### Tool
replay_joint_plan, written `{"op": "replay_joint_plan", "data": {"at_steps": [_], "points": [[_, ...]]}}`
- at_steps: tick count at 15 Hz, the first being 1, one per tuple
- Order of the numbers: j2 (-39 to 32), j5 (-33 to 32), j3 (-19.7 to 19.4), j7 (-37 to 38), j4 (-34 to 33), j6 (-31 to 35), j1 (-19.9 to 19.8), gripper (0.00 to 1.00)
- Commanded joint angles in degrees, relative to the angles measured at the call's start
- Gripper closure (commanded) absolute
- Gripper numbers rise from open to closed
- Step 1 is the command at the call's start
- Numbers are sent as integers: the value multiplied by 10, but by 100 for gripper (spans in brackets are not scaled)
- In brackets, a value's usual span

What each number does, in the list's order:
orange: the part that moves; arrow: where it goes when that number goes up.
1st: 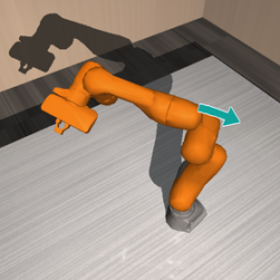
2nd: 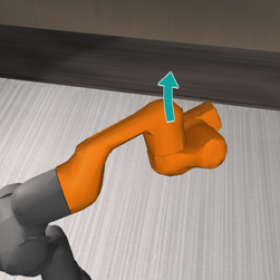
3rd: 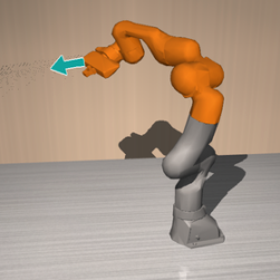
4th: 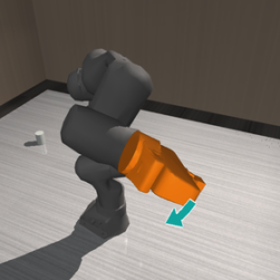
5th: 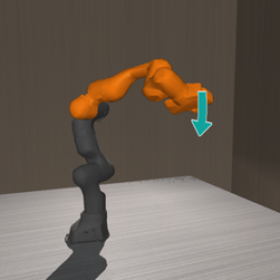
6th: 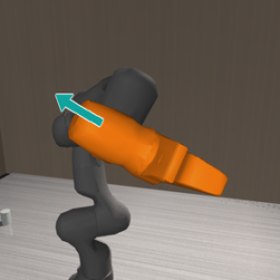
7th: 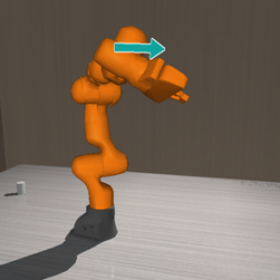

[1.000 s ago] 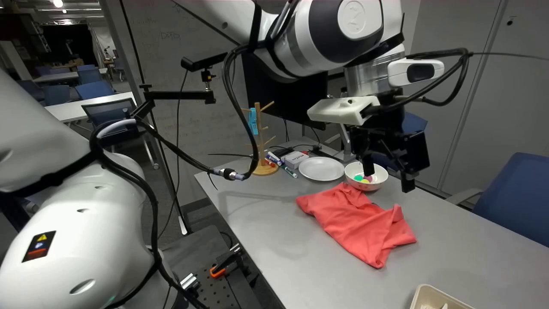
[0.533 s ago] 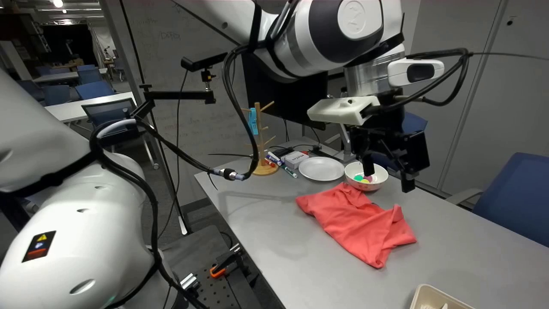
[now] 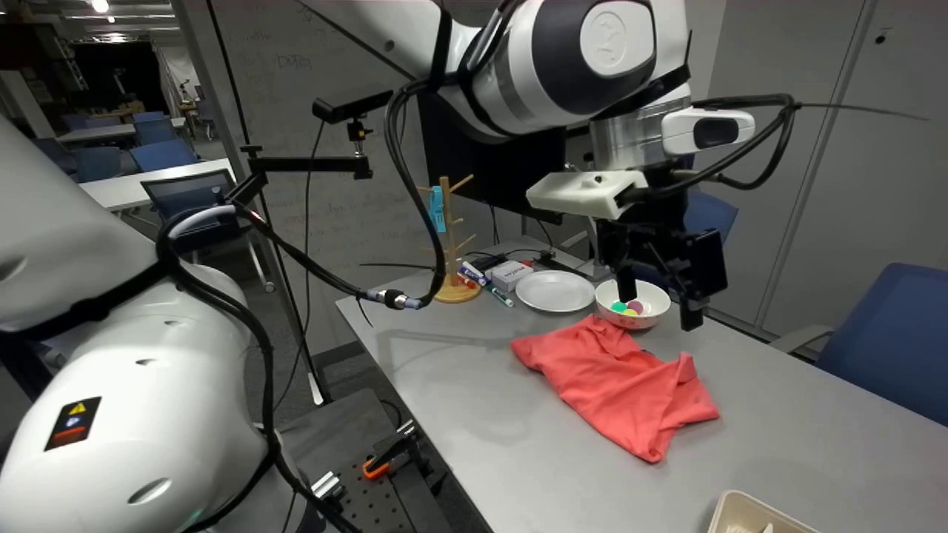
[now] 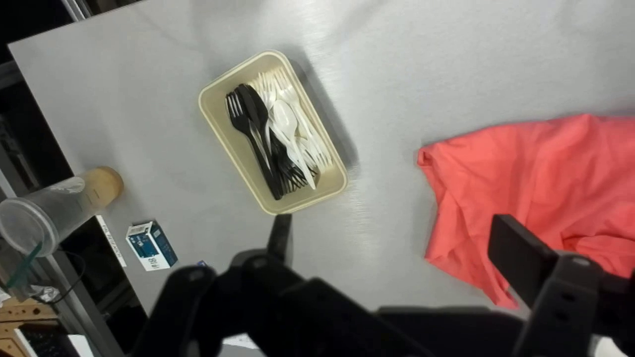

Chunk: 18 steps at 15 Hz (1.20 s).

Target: Unfold the sweatshirt

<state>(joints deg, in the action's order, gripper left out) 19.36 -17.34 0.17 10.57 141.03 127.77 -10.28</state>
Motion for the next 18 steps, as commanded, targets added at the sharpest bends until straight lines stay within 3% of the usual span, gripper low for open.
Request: {"op": "replay_joint_plan", "data": {"at_steps": [1,5,10,11,18], "points": [[-33,49,0,-10,-22,4,39,0],[-86,111,14,-7,-57,16,82,0],[-158,156,23,-16,-129,18,108,0],[-130,131,22,-1,-93,26,104,0],[-165,131,23,7,-122,30,108,0]]}}
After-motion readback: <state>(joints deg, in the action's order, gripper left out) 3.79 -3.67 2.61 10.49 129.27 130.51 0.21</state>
